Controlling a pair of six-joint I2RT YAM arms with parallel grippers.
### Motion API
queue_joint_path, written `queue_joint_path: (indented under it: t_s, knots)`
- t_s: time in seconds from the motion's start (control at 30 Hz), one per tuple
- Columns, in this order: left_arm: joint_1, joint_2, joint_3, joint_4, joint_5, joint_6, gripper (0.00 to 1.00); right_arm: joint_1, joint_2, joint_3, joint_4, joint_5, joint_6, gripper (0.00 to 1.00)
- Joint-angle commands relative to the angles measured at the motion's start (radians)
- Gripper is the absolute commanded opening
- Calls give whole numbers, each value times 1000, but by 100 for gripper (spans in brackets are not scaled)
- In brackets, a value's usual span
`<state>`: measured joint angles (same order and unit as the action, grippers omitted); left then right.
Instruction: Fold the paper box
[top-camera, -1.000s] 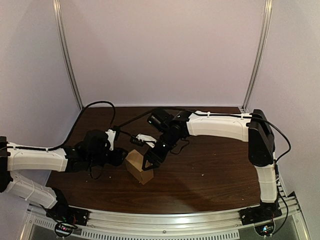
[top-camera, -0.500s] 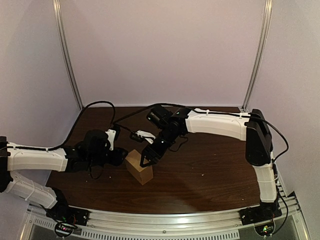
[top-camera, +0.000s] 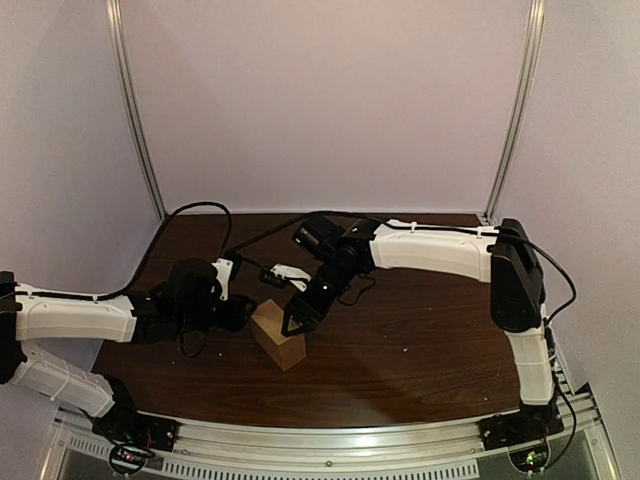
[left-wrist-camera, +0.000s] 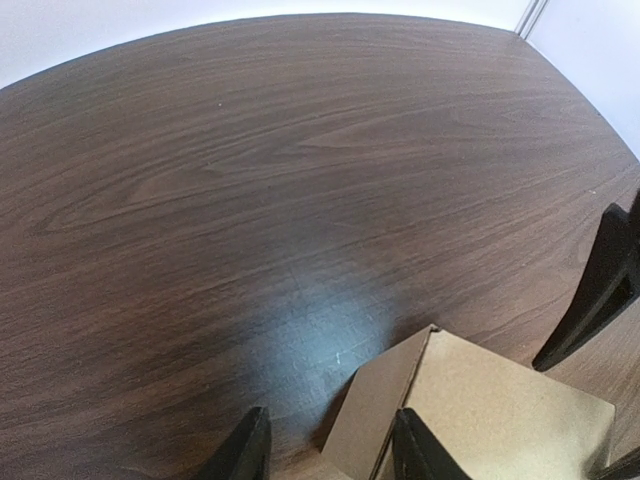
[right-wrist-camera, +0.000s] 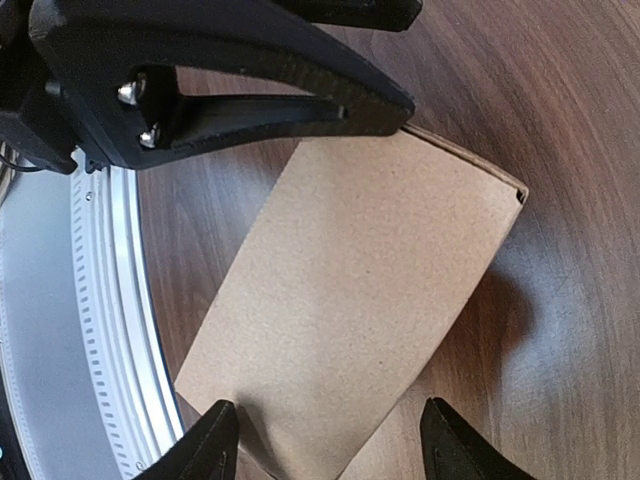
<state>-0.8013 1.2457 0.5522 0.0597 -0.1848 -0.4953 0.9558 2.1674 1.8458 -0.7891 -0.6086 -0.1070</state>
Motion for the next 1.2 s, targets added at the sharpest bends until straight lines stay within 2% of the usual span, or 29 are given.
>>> queue_joint_path:
  t_s: [0.0, 0.23, 0.43, 0.57, 0.7, 0.77, 0.83, 0.87, 0.9, 0.93, 1.03, 1.07, 1.1, 1.17]
  knots:
    - [-1, 39, -15, -98, -2, 21, 44, 24, 58, -91, -50, 319, -60, 62]
    - [0, 60, -26, -81, -7, 23, 44, 27, 34, -236, 54, 430, -69, 61]
    - [0, 61, 18, -92, -3, 62, 44, 19, -17, -172, 28, 386, -78, 61]
    - [0, 58, 200, -193, -53, 161, 48, -14, -111, -54, -39, 273, -123, 64]
    - [1, 74, 409, -330, -106, 252, 54, -81, -175, 92, -137, 216, -128, 66]
    - [1, 74, 487, -381, -122, 277, 56, -121, -217, 115, -159, 196, -130, 68]
    - [1, 64, 547, -434, -134, 292, 59, -159, -278, 105, -163, 220, -141, 74]
    - [1, 55, 571, -466, -138, 297, 61, -179, -313, 92, -161, 232, -148, 86]
    - [1, 34, 591, -496, -143, 300, 74, -203, -352, 72, -151, 250, -153, 98]
    - [1, 11, 606, -521, -154, 300, 95, -228, -404, 41, -122, 284, -146, 99]
    - [1, -70, 609, -564, -224, 283, 97, -310, -591, -108, 62, 448, -88, 100]
    - [1, -95, 594, -571, -266, 275, 98, -328, -636, -169, 122, 544, -44, 100]
    - [1, -113, 577, -579, -307, 272, 97, -338, -668, -222, 168, 710, -4, 100]
    - [4, -127, 551, -606, -388, 273, 97, -343, -707, -336, 269, 870, -36, 100]
